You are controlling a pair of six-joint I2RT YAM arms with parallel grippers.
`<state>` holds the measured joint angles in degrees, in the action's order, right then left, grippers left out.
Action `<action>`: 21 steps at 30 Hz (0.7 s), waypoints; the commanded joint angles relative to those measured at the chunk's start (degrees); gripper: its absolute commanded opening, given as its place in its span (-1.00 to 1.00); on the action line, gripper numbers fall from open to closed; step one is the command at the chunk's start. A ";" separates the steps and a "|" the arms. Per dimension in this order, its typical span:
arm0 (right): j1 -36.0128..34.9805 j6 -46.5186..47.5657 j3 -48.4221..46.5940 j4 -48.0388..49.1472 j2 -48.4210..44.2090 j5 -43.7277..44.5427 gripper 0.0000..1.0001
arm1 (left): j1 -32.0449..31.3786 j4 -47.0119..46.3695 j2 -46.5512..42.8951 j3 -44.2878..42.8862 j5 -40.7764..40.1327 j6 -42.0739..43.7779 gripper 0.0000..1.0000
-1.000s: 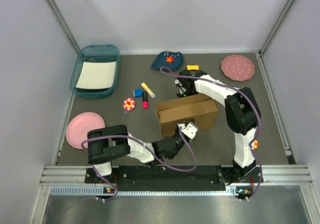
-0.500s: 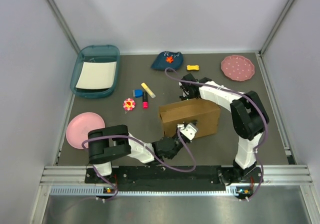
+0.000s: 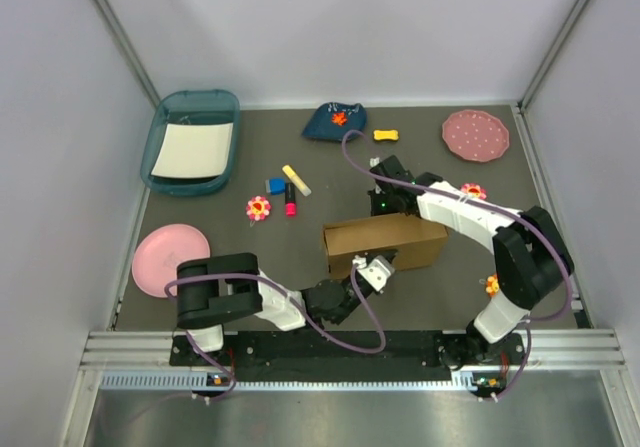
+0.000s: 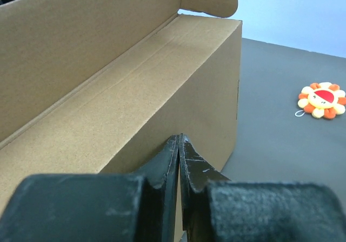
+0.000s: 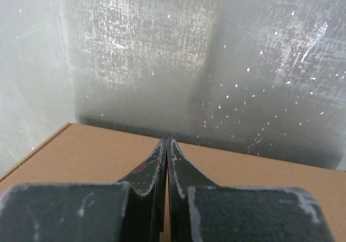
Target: Fold the paper box
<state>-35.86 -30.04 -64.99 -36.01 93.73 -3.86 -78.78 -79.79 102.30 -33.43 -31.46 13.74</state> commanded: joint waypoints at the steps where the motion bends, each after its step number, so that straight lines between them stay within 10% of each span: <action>1: -5.01 -4.67 4.08 -13.66 -2.94 -8.36 -1.00 | 6.10 -11.44 2.20 0.21 -19.33 5.42 -0.82; 21: -3.70 -6.43 -1.36 -11.63 -5.31 -4.49 -0.99 | 5.92 -11.63 -3.33 7.76 -20.04 4.72 -0.78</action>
<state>-36.93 -35.94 -65.06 -33.32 92.38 -3.03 -78.26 -78.22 102.67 -27.38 -35.79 15.46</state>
